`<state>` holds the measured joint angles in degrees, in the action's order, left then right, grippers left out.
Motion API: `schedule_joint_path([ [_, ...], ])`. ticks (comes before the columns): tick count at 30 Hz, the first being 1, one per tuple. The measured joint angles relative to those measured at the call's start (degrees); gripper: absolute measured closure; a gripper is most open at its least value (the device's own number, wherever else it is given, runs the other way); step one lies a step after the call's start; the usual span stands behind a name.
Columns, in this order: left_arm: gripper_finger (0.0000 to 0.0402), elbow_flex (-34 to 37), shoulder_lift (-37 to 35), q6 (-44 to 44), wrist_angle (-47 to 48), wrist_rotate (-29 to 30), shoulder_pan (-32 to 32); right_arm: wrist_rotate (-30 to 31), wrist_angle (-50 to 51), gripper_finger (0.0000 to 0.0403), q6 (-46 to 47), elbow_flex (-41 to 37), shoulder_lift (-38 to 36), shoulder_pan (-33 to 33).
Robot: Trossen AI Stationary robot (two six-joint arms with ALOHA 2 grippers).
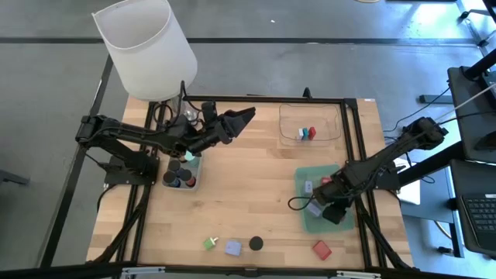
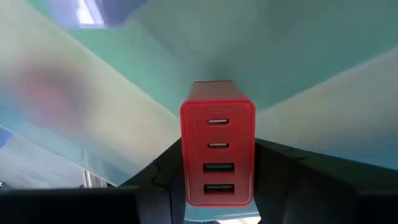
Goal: Pick & Place Office items
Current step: Put the left red charger adapter into the green bin, then put the green charger adapter into the green bin
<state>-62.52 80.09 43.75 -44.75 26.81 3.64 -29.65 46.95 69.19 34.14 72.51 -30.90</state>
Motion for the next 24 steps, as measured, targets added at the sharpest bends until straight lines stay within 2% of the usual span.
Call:
schedule_joint_path([
  [3, 0.0114, 0.0, 0.0, 0.0, 0.0, 0.02, 0.0, 1.69, -0.07, 0.0263, -1.69, -0.07, -0.09, 0.48],
  [7, 0.0114, 0.0, 0.0, 0.02, 0.01, 0.04, 0.0, 6.04, -0.26, 0.0225, -3.17, -0.18, -0.02, 1.06],
  [14, 0.0114, 0.0, 0.0, -0.02, 0.04, 0.27, -0.02, 6.91, 0.95, 0.0164, -2.3, 0.0, -0.08, 2.75],
  [18, 0.0114, 0.0, 0.0, -1.88, 0.17, 0.28, -0.02, 8.84, 7.52, 0.0149, -3.25, 3.32, -0.2, 3.4],
  [24, 0.0114, 0.0, 0.0, -8.3, 5.95, -0.2, 0.0, 19.84, 23.16, 0.0147, -8.07, 14.38, -0.2, 3.39],
])
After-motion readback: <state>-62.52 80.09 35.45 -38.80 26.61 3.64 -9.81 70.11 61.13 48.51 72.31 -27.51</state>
